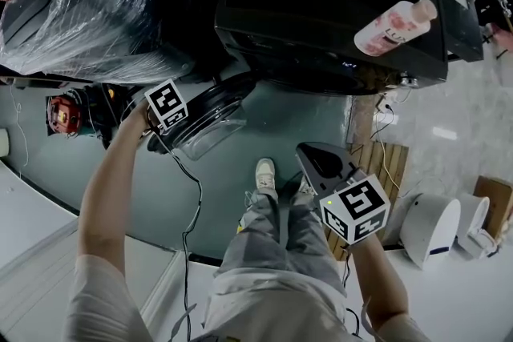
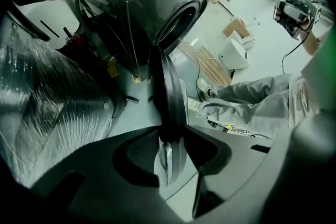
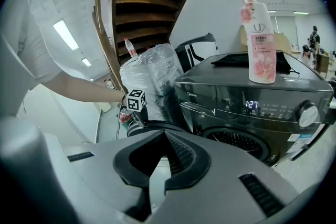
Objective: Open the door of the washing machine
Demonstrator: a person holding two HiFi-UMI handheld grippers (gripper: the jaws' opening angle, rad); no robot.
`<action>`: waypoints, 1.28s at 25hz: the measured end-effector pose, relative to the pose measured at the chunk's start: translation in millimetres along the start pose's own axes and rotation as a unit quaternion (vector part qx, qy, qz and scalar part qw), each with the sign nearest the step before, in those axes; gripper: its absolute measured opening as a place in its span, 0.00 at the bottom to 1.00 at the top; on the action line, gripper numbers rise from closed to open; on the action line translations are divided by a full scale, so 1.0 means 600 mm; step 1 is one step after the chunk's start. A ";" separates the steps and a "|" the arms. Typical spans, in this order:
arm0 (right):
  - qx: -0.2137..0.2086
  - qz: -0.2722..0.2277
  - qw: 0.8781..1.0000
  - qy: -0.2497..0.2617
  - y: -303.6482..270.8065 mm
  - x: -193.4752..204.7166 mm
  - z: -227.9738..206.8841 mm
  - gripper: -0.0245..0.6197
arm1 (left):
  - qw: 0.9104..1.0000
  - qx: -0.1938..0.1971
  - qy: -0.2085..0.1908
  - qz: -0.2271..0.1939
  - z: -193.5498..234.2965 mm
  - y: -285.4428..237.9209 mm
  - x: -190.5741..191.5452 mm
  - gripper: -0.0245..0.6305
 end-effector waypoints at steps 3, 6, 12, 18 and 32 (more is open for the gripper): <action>0.001 -0.002 1.000 -0.001 0.001 0.002 0.007 0.08 | 1.000 0.000 0.004 -0.001 0.003 0.001 0.000 0.28; 0.003 -0.003 1.000 0.001 0.006 0.000 0.012 0.08 | 1.000 -0.012 0.017 -0.006 0.000 0.004 0.004 0.28; 0.014 -0.014 1.000 0.015 0.029 -0.025 0.015 0.08 | 0.997 -0.051 0.048 -0.033 -0.018 0.026 0.012 0.29; 0.029 -0.041 0.998 0.035 0.063 -0.065 0.012 0.08 | 0.988 -0.113 0.046 -0.093 -0.049 0.086 -0.006 0.29; 0.054 -0.112 0.989 0.082 0.160 -0.176 0.029 0.08 | 0.913 -0.193 0.005 -0.360 -0.214 0.293 -0.098 0.14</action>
Point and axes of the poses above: the fingertips, and each gripper's own axes: y backward along the fingers, z to its left, x out of its underside, the point moved 9 cm from there along y, backward along the fingers, and after that the axes turned 14 degrees about -z, right-handed, at the moved point
